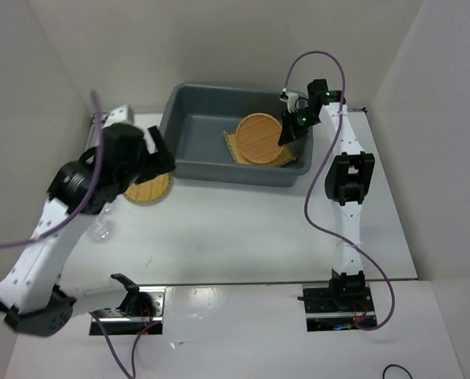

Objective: Place the mixed dishes into the plastic bin

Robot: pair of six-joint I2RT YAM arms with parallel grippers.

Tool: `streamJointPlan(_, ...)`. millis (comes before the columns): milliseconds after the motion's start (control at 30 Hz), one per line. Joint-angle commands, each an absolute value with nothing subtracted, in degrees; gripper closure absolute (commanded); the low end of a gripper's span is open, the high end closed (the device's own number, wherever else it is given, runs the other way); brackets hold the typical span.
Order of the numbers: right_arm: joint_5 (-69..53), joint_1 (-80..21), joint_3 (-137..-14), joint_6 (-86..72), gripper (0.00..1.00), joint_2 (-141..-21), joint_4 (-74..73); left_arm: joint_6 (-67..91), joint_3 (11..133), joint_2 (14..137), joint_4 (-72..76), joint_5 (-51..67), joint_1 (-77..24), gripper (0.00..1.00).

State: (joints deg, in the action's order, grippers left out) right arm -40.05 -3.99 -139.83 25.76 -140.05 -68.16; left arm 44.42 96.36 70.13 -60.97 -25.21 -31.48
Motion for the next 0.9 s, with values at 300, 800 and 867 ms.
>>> streamJointPlan(300, -34.72, -4.39, -143.88, 23.20, 0.90, -147.74, -66.18, 51.32, 93.60, 66.53, -57.13, -20.65, -29.71, 0.00)
streamJointPlan(800, -27.16, -2.81, -139.92, 13.97, 0.37, -147.22, -61.44, 57.22, 88.60, 63.72, -57.13, -20.65, -29.71, 0.00)
streamJointPlan(867, -27.16, -2.29, -139.92, 13.36, 0.31, -147.22, -60.91, 57.83, 88.59, 63.19, -57.13, -20.65, -29.71, 0.00)
